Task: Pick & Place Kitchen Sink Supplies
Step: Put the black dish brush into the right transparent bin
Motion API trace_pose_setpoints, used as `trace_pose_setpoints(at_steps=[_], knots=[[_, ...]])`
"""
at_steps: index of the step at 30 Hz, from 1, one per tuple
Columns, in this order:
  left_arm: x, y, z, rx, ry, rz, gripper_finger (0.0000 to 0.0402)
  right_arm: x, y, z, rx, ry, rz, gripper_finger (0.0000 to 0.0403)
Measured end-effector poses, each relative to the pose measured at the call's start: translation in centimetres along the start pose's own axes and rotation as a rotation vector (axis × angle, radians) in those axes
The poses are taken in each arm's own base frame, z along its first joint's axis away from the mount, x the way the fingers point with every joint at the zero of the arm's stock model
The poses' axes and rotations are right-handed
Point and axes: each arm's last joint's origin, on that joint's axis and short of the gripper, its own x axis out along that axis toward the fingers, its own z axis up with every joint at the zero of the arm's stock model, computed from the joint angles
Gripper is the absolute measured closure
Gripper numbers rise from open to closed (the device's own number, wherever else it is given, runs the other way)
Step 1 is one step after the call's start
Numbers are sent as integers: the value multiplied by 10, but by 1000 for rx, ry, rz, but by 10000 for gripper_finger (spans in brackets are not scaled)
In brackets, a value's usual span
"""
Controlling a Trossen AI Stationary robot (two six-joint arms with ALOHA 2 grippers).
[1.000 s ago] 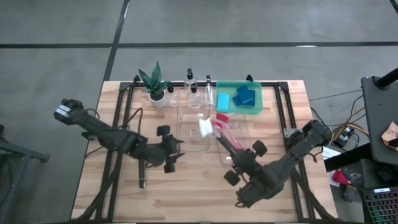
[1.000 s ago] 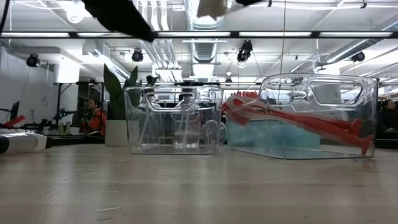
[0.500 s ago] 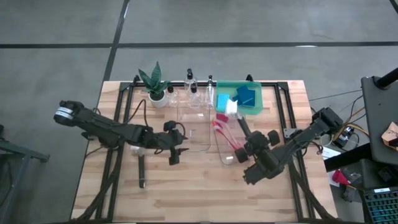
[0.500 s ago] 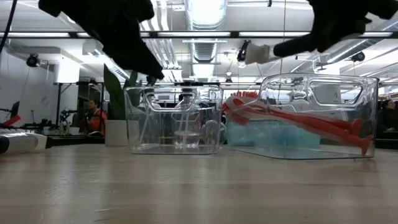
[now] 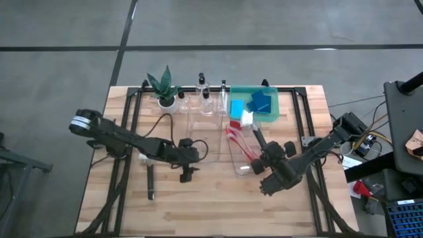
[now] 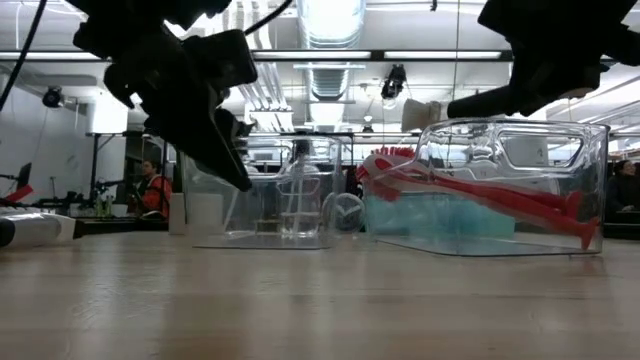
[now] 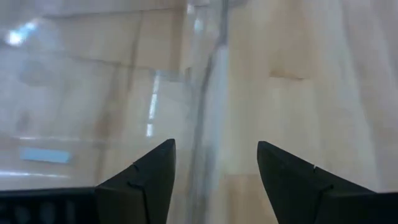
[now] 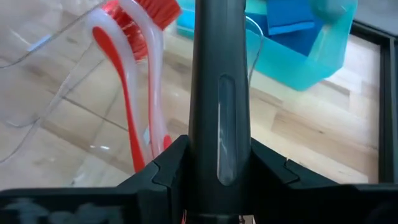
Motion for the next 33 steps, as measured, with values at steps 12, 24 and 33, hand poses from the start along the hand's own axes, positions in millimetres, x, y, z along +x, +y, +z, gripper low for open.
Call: trace_pose_setpoints(at_steps=[12,24,33], knots=[[-7,-27,6,-121,-39,-196,184,2,9,-5,23,35,72,279],[-20,-57,8,-185,-47,-331,184,15,7,-20,64,103,74,276],[-35,-65,33,-136,-133,-370,184,13,10,-19,27,93,96,228]])
